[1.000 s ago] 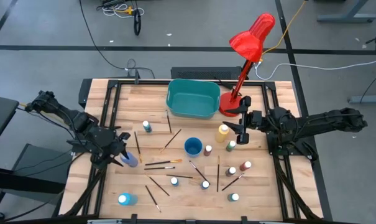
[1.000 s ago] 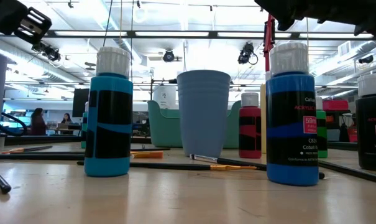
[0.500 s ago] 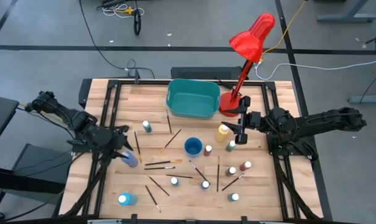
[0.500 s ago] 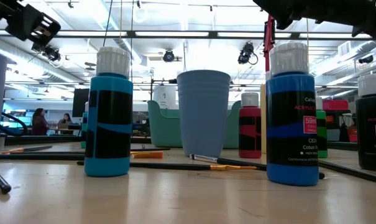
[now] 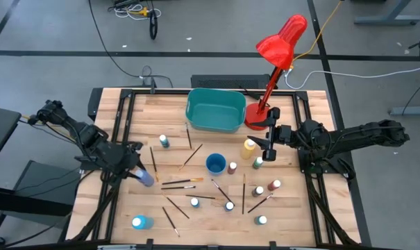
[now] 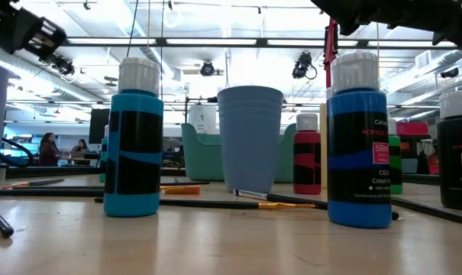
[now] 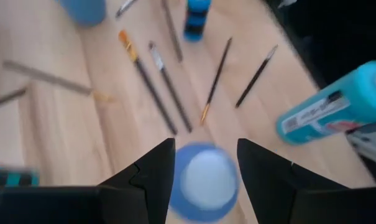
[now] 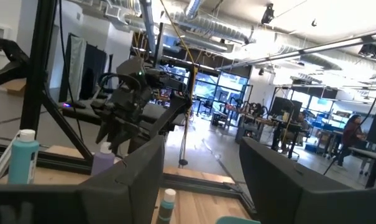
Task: Pick & Place Paint Supplies
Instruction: Put the purple paint bottle into the green bin
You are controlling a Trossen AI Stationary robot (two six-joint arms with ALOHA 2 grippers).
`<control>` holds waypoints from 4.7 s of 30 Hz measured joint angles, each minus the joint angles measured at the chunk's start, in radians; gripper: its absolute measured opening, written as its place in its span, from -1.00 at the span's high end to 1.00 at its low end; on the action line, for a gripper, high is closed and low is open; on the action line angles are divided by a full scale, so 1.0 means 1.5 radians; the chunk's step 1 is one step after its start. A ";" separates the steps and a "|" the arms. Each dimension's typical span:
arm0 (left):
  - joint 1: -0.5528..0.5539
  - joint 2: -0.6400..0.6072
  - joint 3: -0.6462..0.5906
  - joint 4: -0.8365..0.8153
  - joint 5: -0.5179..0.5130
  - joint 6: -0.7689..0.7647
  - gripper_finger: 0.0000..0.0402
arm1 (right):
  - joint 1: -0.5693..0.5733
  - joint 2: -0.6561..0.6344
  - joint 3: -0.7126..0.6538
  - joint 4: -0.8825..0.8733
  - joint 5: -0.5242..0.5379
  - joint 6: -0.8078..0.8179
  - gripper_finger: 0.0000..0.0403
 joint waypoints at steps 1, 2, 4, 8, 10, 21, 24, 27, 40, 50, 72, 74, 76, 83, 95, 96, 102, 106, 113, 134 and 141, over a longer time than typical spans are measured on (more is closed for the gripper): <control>-0.001 0.003 0.000 -0.005 -0.006 -0.011 0.08 | 0.000 0.000 0.000 0.000 0.000 0.000 -0.06; -0.001 0.007 0.001 -0.010 -0.009 -0.015 0.08 | 0.000 0.000 0.000 0.000 0.000 0.000 -0.06; -0.002 0.012 0.001 -0.028 -0.005 -0.019 0.08 | 0.000 0.000 0.000 0.000 0.000 0.000 -0.06; -0.003 0.026 0.001 -0.058 -0.012 -0.037 0.08 | 0.000 0.000 0.000 0.000 0.000 0.001 -0.06; -0.002 0.033 0.001 -0.050 -0.018 -0.063 0.08 | 0.000 0.000 0.000 0.000 0.000 0.001 -0.06; -0.002 0.042 0.001 -0.026 -0.033 -0.096 0.29 | 0.000 0.000 0.000 0.000 -0.001 0.005 -0.06; -0.002 0.042 0.001 -0.026 -0.036 -0.092 0.36 | 0.000 0.000 0.000 0.000 -0.001 0.005 -0.06; -0.002 0.042 0.000 -0.020 -0.045 -0.072 0.36 | 0.000 0.000 0.000 0.001 -0.001 0.005 -0.06; 0.031 0.059 0.068 0.157 -0.262 0.185 0.32 | 0.000 0.000 0.000 0.071 0.002 -0.014 -0.06; 0.218 0.213 0.108 0.473 -0.275 0.532 0.31 | 0.000 0.003 0.000 0.069 0.003 -0.015 -0.06; 0.620 0.706 0.370 0.557 0.073 0.368 0.35 | 0.000 0.003 0.000 0.071 0.002 -0.088 -0.06; 0.624 0.736 0.394 0.560 0.080 0.366 0.32 | 0.000 0.003 0.000 0.071 0.002 -0.087 -0.06; 0.626 0.764 0.416 0.562 0.090 0.365 0.31 | 0.000 0.003 0.000 0.071 0.002 -0.087 -0.06; 0.629 0.869 0.507 0.560 0.048 0.297 0.35 | 0.000 0.003 0.000 0.070 0.002 -0.083 -0.06; 0.661 0.905 0.557 0.533 0.067 0.191 0.33 | 0.000 0.003 0.000 0.065 0.002 -0.082 -0.06; 0.662 0.905 0.557 0.534 0.068 0.177 0.32 | 0.000 0.003 0.000 0.065 0.002 -0.082 -0.06; 0.666 0.928 0.557 0.534 0.103 0.164 0.27 | 0.000 0.003 0.000 0.065 0.002 -0.082 -0.06; 0.665 0.943 0.559 0.554 0.082 0.187 0.26 | 0.000 0.003 0.000 0.065 0.000 -0.082 -0.06; 0.665 0.946 0.556 0.592 0.087 0.227 0.25 | 0.000 0.003 0.000 0.064 0.001 -0.082 -0.06; 0.669 0.946 0.556 0.600 0.064 0.283 0.25 | 0.000 0.003 0.000 0.059 0.003 -0.061 -0.06; 0.678 0.940 0.559 0.534 -0.068 0.226 0.24 | 0.000 0.003 0.000 0.047 0.002 -0.047 -0.06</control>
